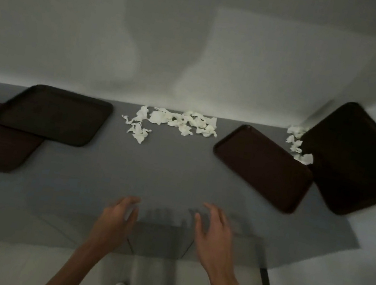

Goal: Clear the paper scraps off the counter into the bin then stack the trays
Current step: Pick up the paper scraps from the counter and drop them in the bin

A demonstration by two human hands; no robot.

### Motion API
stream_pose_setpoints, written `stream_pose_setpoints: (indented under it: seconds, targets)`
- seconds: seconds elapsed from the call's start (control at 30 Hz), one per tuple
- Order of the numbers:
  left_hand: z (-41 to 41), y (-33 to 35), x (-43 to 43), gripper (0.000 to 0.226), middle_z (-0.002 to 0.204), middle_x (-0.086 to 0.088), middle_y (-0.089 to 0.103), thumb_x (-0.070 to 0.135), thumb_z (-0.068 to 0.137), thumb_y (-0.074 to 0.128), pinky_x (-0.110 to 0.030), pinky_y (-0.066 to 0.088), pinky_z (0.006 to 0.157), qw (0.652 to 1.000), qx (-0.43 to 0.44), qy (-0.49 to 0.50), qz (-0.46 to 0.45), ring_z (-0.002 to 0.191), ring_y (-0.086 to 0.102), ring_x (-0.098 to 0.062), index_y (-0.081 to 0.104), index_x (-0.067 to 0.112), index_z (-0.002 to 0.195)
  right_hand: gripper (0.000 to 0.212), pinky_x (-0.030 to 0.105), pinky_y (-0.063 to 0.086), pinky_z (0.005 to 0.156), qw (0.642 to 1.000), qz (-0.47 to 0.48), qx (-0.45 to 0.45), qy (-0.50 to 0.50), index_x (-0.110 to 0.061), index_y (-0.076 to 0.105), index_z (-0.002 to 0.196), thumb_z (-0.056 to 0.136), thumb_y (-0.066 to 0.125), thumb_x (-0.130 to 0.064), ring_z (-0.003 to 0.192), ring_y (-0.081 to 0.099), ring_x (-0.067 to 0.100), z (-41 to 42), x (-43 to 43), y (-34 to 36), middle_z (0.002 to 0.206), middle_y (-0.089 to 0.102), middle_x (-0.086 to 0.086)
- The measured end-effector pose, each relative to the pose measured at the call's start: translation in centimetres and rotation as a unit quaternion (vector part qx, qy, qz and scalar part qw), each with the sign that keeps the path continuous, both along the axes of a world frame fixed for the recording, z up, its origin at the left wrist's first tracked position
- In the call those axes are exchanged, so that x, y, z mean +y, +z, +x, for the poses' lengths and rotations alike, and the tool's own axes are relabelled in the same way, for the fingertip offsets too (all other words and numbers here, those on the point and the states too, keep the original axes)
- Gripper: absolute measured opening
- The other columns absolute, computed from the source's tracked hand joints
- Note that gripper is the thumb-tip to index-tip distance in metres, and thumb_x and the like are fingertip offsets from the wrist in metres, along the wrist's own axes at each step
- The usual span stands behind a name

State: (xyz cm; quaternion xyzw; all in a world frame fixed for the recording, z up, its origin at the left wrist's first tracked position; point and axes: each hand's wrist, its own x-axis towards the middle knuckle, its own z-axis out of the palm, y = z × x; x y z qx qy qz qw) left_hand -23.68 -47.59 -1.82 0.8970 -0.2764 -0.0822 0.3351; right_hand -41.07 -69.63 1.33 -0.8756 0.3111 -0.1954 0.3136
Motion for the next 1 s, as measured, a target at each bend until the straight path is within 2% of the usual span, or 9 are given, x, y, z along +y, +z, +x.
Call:
stream_pose_setpoints:
  seconds: [0.23,0.53,0.63,0.7,0.77,0.8,0.9,0.93,1.0]
  targets:
    - [14.4,-1.9,1.5,0.031,0.117,-0.003,0.073,0.027,0.089,0.063,-0.04,0.056,0.092,0.996,0.036,-0.011,0.076,0.109,0.069,-0.03,0.067,0.023,0.12,0.031,0.032,0.045,0.11,0.999,0.023,0.021,0.03,-0.025,0.064,0.131,0.101,0.062,-0.034,0.124,0.06,0.021,13.7,2.8,-1.6,0.13,0.067,-0.001]
    - [29.4,-0.5,-10.5,0.044,0.143,-0.011,0.052,0.032,0.097,0.064,-0.047,0.046,0.103,0.995,0.013,-0.004,0.102,0.128,0.05,-0.038,0.053,0.018,0.137,0.029,0.026,0.041,0.108,0.995,-0.006,0.064,0.079,-0.026,0.064,0.128,0.1,0.064,-0.025,0.121,0.061,0.021,22.6,-0.8,-2.6,0.129,0.069,-0.003]
    - [33.3,-2.6,-13.2,0.047,0.147,-0.011,0.045,0.034,0.092,0.068,-0.051,0.046,0.106,0.993,0.024,-0.008,0.112,0.133,0.046,-0.038,0.051,0.025,0.135,0.028,0.027,0.042,0.107,0.993,-0.015,0.073,0.093,-0.027,0.065,0.128,0.1,0.063,-0.026,0.12,0.061,0.02,24.9,-3.4,-2.8,0.128,0.069,-0.003]
    - [35.2,-5.2,-14.1,0.055,0.151,-0.014,0.04,0.032,0.088,0.07,-0.052,0.035,0.118,0.992,0.016,-0.026,0.122,0.144,0.036,-0.039,0.05,0.029,0.139,0.028,0.031,0.046,0.108,0.991,-0.019,0.072,0.112,-0.028,0.064,0.128,0.1,0.061,-0.028,0.12,0.062,0.02,26.3,-5.2,-3.1,0.128,0.068,-0.003]
    - [35.7,-7.1,-14.6,0.061,0.158,-0.021,0.033,0.026,0.091,0.068,-0.053,0.02,0.126,0.987,0.021,-0.054,0.147,0.151,0.025,-0.042,0.048,0.019,0.148,0.028,0.034,0.048,0.109,0.989,-0.02,0.072,0.131,-0.029,0.064,0.128,0.101,0.059,-0.028,0.12,0.062,0.02,27.8,-7.0,-3.6,0.129,0.068,-0.003]
    - [35.4,-7.5,-14.6,0.059,0.161,-0.02,0.03,0.025,0.095,0.066,-0.053,0.02,0.126,0.986,0.042,-0.05,0.155,0.152,0.024,-0.041,0.048,0.019,0.15,0.028,0.035,0.048,0.108,0.987,-0.019,0.076,0.137,-0.029,0.064,0.128,0.101,0.059,-0.028,0.119,0.062,0.02,28.4,-7.8,-3.9,0.129,0.067,-0.003]
    - [32.8,-8.1,-13.2,0.039,0.159,-0.005,0.041,0.038,0.099,0.058,-0.049,0.033,0.121,0.984,0.094,-0.039,0.145,0.148,0.038,-0.032,0.06,0.037,0.138,0.026,0.037,0.05,0.105,0.985,-0.016,0.093,0.148,-0.031,0.063,0.126,0.1,0.057,-0.031,0.117,0.063,0.021,30.2,-9.3,-5.0,0.127,0.067,-0.004]
    - [31.3,-8.0,-12.4,0.031,0.15,0.0,0.053,0.046,0.095,0.058,-0.047,0.04,0.117,0.988,0.082,-0.04,0.122,0.141,0.048,-0.027,0.065,0.042,0.126,0.026,0.038,0.051,0.104,0.983,-0.013,0.099,0.151,-0.033,0.062,0.124,0.099,0.055,-0.032,0.116,0.064,0.021,30.8,-9.6,-5.4,0.125,0.068,-0.004]
    - [28.6,-7.6,-10.9,0.033,0.126,0.009,0.067,0.051,0.089,0.061,-0.033,0.05,0.101,0.995,0.035,-0.016,0.093,0.119,0.061,-0.015,0.071,0.036,0.116,0.028,0.04,0.053,0.102,0.979,-0.008,0.112,0.17,-0.035,0.061,0.123,0.096,0.051,-0.036,0.114,0.065,0.021,32.3,-9.7,-6.0,0.123,0.068,-0.005]
